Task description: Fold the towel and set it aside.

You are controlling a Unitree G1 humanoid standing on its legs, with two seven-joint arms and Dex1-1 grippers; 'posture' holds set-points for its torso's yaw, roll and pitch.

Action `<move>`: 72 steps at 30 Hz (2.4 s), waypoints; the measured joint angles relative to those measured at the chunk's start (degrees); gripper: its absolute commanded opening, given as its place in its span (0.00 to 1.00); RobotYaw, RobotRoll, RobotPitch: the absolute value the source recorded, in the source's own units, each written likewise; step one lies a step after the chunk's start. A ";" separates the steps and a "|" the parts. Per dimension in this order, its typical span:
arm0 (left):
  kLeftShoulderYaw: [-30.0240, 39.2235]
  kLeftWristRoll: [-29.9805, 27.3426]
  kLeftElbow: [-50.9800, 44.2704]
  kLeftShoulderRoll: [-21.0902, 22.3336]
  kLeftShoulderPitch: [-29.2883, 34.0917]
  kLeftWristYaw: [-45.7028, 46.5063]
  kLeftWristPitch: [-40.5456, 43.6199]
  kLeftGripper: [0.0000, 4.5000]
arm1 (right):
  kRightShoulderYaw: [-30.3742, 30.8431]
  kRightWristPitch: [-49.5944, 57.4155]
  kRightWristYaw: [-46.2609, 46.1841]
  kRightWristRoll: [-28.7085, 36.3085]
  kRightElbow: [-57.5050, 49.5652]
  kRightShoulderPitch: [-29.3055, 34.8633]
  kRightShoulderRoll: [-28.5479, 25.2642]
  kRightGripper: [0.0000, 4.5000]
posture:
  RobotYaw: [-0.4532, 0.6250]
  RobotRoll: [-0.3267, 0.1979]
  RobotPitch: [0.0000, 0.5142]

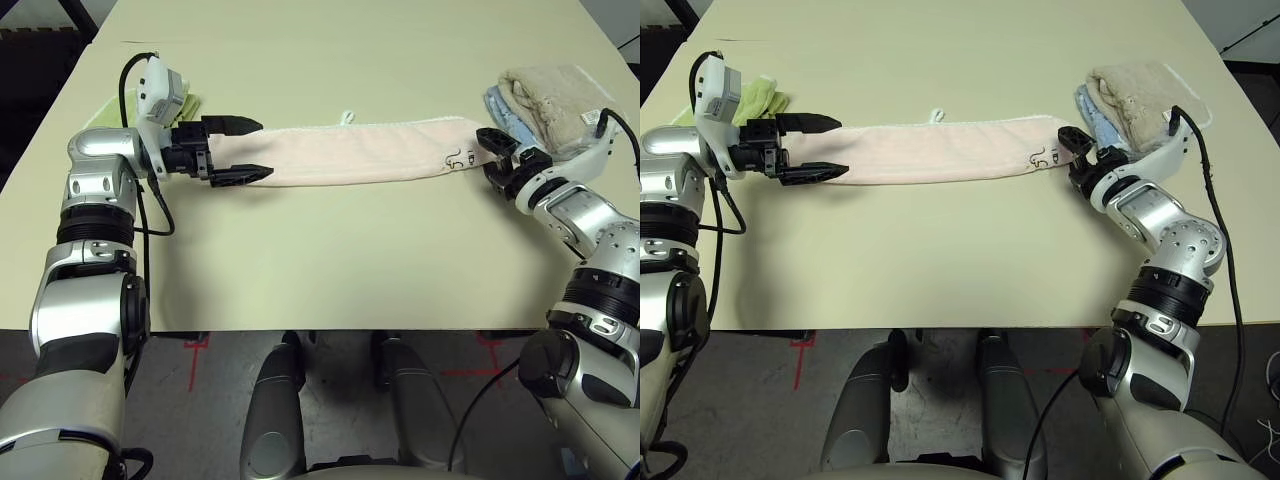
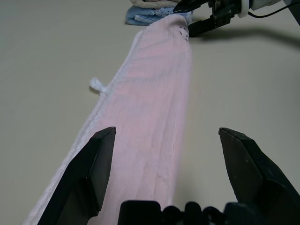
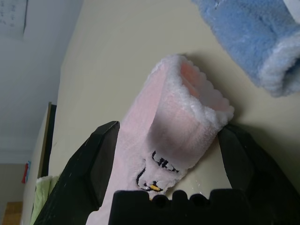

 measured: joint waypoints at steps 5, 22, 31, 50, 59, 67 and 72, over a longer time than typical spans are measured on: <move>-0.13 0.00 0.01 0.60 0.01 -0.01 0.02 1.00 | 0.57 -0.92 0.36 0.11 0.62 0.47 -0.24 0.80 | 0.36 0.62 0.58; -0.51 0.00 1.03 0.92 -0.05 0.28 -0.83 1.00 | 0.38 0.73 -0.44 4.45 -2.56 4.53 -1.81 0.01 | 0.36 0.62 0.57; -0.46 0.00 3.23 1.25 -0.99 0.71 -1.02 1.00 | -1.22 5.04 -3.08 12.08 -10.86 13.26 -4.05 0.01 | 0.34 0.62 0.56; -0.47 -0.01 3.29 1.07 -1.44 0.77 -1.42 1.00 | 3.62 3.73 3.03 14.13 -12.50 15.24 -8.98 0.01 | 0.35 0.62 0.52; -0.49 -0.02 3.09 0.77 -1.44 0.80 -1.27 1.00 | 12.85 5.42 10.73 13.33 -17.40 11.80 -12.13 0.01 | 0.35 0.62 0.52; -0.50 -0.03 2.81 0.75 -1.44 0.91 -0.68 1.00 | 20.24 8.88 13.73 12.99 -21.82 8.27 -13.73 0.01 | 0.35 0.62 0.51; -0.49 -0.03 2.65 0.68 -1.43 1.05 -0.65 1.00 | 24.44 10.01 12.98 10.89 -22.45 6.25 -12.91 0.01 | 0.36 0.62 0.52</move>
